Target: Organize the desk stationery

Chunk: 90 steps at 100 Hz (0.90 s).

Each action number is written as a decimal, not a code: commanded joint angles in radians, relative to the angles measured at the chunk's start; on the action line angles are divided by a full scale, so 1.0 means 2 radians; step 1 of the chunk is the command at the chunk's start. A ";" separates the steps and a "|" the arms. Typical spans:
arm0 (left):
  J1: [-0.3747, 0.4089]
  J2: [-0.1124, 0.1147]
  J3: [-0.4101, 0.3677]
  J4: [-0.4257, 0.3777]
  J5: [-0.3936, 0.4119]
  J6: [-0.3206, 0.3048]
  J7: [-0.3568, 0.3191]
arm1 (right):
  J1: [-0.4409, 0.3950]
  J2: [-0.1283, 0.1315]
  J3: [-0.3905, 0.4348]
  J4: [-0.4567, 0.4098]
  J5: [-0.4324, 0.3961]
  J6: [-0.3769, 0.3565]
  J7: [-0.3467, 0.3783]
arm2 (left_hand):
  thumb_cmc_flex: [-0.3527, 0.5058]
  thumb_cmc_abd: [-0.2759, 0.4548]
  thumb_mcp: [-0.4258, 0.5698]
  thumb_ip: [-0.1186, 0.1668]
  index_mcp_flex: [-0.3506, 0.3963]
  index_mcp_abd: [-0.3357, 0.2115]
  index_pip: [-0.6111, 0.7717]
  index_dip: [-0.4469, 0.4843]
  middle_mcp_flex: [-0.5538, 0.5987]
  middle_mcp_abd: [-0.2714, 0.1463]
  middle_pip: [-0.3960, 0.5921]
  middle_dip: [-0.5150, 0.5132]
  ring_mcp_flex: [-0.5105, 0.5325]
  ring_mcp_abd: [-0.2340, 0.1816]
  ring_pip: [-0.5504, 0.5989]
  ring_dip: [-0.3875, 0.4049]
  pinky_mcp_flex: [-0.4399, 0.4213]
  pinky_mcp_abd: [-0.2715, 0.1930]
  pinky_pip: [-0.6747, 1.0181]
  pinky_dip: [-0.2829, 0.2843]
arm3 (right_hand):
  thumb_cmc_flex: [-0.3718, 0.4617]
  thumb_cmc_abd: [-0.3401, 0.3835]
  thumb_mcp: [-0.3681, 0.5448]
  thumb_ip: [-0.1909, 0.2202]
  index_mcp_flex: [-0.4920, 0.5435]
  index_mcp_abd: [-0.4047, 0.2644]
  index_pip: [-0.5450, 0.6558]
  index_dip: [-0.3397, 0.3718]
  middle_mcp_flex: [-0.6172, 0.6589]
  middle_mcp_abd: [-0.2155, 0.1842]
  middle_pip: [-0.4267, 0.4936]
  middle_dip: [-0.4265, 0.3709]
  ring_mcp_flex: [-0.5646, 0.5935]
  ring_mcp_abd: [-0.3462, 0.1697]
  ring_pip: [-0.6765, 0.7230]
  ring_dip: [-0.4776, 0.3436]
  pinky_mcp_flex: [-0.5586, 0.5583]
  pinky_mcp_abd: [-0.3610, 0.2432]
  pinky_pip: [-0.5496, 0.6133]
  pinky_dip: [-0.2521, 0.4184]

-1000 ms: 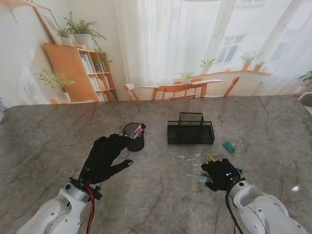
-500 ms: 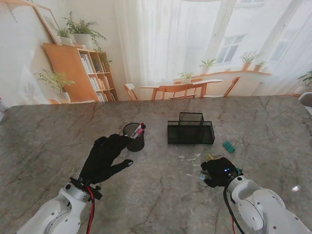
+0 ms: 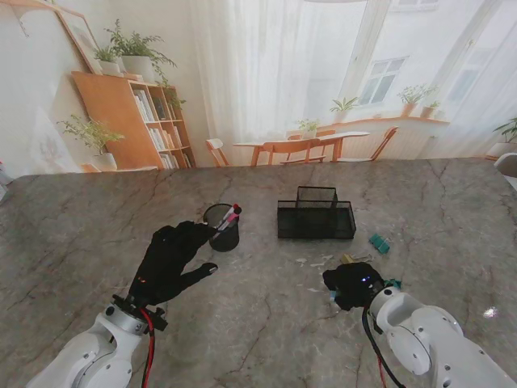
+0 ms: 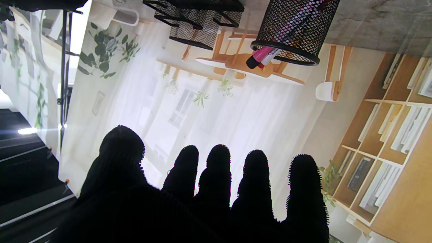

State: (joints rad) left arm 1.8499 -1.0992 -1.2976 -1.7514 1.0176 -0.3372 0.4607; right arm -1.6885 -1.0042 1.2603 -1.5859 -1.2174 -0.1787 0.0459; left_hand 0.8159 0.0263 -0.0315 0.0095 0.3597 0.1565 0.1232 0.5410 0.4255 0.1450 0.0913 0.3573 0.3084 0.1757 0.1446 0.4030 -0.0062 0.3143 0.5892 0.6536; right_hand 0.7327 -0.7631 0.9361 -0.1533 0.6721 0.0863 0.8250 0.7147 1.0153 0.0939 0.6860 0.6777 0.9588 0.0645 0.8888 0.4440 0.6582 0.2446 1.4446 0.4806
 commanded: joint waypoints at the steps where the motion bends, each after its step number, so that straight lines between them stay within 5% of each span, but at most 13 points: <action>1: 0.003 -0.002 0.001 -0.001 0.000 0.001 0.002 | -0.010 0.001 -0.009 0.024 -0.005 -0.007 0.011 | 0.010 0.030 -0.007 -0.032 0.008 -0.008 -0.001 0.003 0.005 -0.009 0.000 0.012 0.008 -0.009 0.003 0.005 -0.004 0.005 0.006 0.015 | 0.040 -0.030 -0.020 -0.024 0.024 -0.078 0.058 -0.030 0.037 -0.036 0.030 -0.002 0.023 -0.015 0.017 -0.013 0.026 -0.009 0.022 -0.012; 32: 0.003 -0.002 0.000 0.000 0.000 0.000 0.003 | -0.002 -0.003 -0.020 0.034 0.018 -0.003 -0.004 | 0.013 0.034 -0.007 -0.033 0.010 -0.006 0.000 0.003 0.004 -0.008 0.000 0.013 0.009 -0.009 0.005 0.007 -0.004 0.005 0.009 0.016 | 0.047 -0.049 -0.006 -0.030 0.072 -0.123 0.109 -0.100 0.070 -0.038 0.021 -0.025 0.084 -0.016 -0.001 -0.032 0.134 -0.048 -0.005 -0.088; 90: -0.001 -0.001 0.002 0.003 0.001 0.000 -0.002 | 0.096 -0.010 -0.098 0.075 0.080 -0.005 -0.010 | 0.016 0.037 -0.008 -0.033 0.012 -0.006 0.000 0.004 0.006 -0.009 0.001 0.015 0.012 -0.009 0.007 0.011 -0.005 0.003 0.011 0.016 | 0.052 -0.022 -0.019 -0.027 0.046 -0.131 0.124 -0.097 0.043 -0.046 0.031 -0.016 0.069 -0.024 -0.015 -0.018 0.132 -0.065 -0.034 -0.124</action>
State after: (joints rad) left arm 1.8478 -1.0992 -1.2975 -1.7488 1.0201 -0.3377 0.4599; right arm -1.5081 -1.0144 1.0817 -1.4630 -1.0616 -0.1925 0.0055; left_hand 0.8162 0.0360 -0.0290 0.0097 0.3758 0.1565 0.1240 0.5440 0.4258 0.1450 0.0917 0.3778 0.3253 0.1751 0.1446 0.4149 -0.0062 0.3143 0.6006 0.6641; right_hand 0.7304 -0.8521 0.8916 -0.2220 0.7392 -0.0432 0.9504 0.4950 1.1006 0.0406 0.6985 0.6249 1.0814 0.0444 0.8596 0.3894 0.9045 0.1567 1.3835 0.2549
